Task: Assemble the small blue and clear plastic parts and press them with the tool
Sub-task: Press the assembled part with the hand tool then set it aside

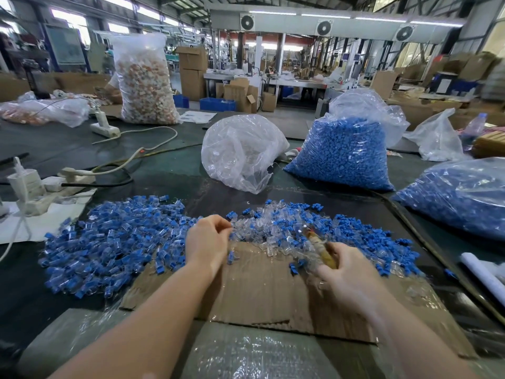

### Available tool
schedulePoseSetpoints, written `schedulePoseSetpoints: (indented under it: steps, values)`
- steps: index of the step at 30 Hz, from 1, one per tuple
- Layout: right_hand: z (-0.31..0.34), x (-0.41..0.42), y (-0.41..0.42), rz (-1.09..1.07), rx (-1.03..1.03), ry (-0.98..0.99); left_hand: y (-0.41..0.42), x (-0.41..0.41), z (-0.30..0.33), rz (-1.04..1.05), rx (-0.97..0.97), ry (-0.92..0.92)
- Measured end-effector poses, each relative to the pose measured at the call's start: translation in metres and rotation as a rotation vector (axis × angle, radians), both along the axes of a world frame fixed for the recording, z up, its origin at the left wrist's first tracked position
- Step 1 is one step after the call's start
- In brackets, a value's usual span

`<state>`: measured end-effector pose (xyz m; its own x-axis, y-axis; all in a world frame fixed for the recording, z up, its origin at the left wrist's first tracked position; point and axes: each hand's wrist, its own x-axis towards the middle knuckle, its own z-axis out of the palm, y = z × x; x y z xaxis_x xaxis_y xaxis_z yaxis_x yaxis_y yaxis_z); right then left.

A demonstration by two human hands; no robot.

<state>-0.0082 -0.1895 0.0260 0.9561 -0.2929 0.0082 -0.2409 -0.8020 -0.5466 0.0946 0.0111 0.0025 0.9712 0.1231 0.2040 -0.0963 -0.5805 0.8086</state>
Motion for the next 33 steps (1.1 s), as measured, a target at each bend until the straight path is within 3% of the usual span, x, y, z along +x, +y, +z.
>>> schedulePoseSetpoints:
  steps: [3,6,11,16,20,23,33]
  values:
    - [-0.015,-0.009,-0.021,-0.125,-0.286,0.028,0.027,0.012,-0.007,0.056,0.240,-0.090]
    - [-0.029,-0.016,-0.036,-0.215,-0.427,0.061,0.038,0.019,-0.013,0.059,0.344,-0.107]
    - [-0.046,-0.020,-0.041,-0.271,-0.549,0.095,0.015,0.010,-0.015,-0.087,0.351,-0.232]
    - [-0.039,-0.021,-0.035,-0.290,-0.634,0.072,-0.015,-0.005,-0.016,-0.316,0.268,-0.216]
    - [-0.030,-0.010,-0.020,-0.074,-0.526,-0.210,-0.033,-0.009,-0.021,-0.378,0.257,-0.166]
    - [-0.032,0.002,0.000,0.114,-0.412,-0.235,-0.044,-0.009,-0.026,-0.415,0.263,-0.103]
    - [-0.050,0.019,0.027,0.020,-0.522,-0.223,-0.062,-0.009,-0.035,-0.334,0.250,-0.119]
